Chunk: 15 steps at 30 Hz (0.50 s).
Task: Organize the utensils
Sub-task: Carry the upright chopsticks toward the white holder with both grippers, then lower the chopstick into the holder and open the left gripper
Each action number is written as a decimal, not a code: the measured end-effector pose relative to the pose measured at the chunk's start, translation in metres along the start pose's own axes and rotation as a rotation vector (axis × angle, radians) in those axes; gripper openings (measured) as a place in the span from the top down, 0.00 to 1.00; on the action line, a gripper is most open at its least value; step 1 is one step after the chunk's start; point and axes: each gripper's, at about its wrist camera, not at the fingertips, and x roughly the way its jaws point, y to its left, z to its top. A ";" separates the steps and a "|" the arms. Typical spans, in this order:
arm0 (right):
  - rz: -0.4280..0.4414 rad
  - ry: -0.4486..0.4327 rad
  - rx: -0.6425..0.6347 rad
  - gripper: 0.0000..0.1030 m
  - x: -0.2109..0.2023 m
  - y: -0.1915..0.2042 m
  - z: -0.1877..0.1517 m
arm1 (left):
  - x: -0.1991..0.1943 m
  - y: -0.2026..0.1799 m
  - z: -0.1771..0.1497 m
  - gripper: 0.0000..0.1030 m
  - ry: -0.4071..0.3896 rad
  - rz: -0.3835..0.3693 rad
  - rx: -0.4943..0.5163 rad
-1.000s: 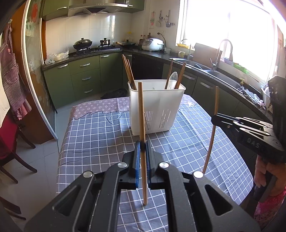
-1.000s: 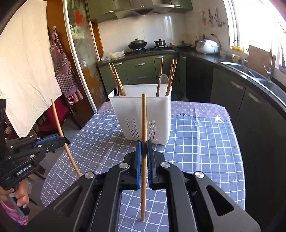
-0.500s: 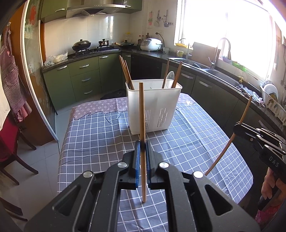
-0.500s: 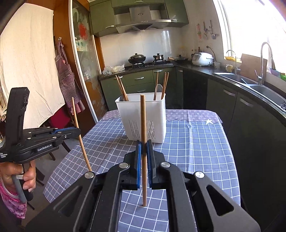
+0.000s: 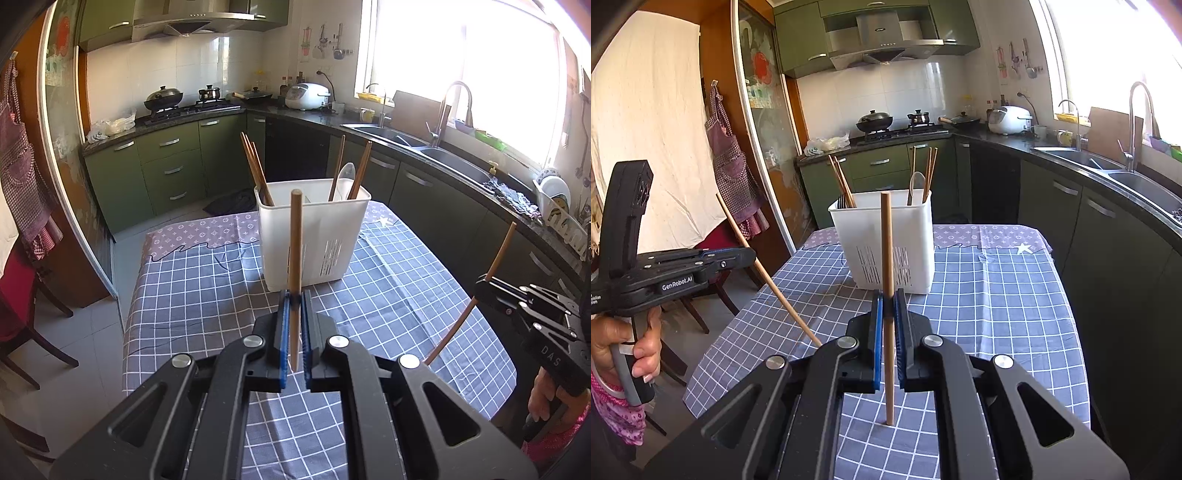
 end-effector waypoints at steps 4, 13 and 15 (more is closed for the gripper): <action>0.009 -0.004 0.011 0.93 0.002 -0.004 0.000 | -0.005 -0.001 0.021 0.94 -0.019 0.002 0.020; 0.024 0.002 0.022 0.93 0.006 -0.012 -0.001 | -0.019 -0.010 0.084 0.94 -0.053 -0.006 0.059; 0.026 0.006 0.026 0.93 0.008 -0.013 -0.001 | -0.021 -0.012 0.100 0.94 -0.058 -0.010 0.061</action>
